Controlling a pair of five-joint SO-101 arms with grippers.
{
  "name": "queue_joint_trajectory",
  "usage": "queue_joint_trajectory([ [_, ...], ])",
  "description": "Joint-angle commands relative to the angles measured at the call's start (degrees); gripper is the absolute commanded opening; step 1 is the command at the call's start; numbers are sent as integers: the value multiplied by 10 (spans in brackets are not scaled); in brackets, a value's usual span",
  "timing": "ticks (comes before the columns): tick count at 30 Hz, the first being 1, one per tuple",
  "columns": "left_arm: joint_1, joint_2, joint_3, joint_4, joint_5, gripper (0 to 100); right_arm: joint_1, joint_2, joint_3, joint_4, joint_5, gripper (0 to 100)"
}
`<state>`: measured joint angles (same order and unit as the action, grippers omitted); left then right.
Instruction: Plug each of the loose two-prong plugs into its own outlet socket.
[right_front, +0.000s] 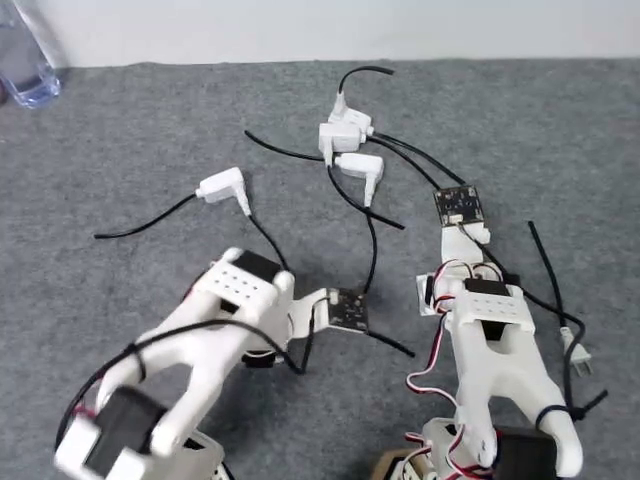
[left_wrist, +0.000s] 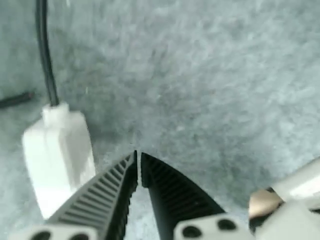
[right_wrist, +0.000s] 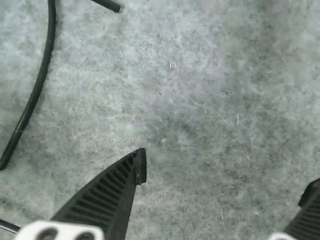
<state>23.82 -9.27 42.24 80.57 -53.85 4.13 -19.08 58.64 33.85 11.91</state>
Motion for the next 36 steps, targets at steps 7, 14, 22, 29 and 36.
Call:
queue_joint_trajectory([
  [7, -69, -350, 33, -33, 7, 12, -6, -9, -30, -5, 6, 457],
  [14, -114, -200, 75, -207, 72, 12, -7, -9, -30, -5, 6, 457],
  [22, -124, 77, -87, -280, 180, 12, -25, -9, -22, -10, 11, 457],
  [29, -120, 166, -158, -225, 189, 12, -26, -9, -19, -23, 11, 457],
  [36, -120, 171, -153, -199, 187, 12, -27, -9, -19, -22, 11, 457],
])
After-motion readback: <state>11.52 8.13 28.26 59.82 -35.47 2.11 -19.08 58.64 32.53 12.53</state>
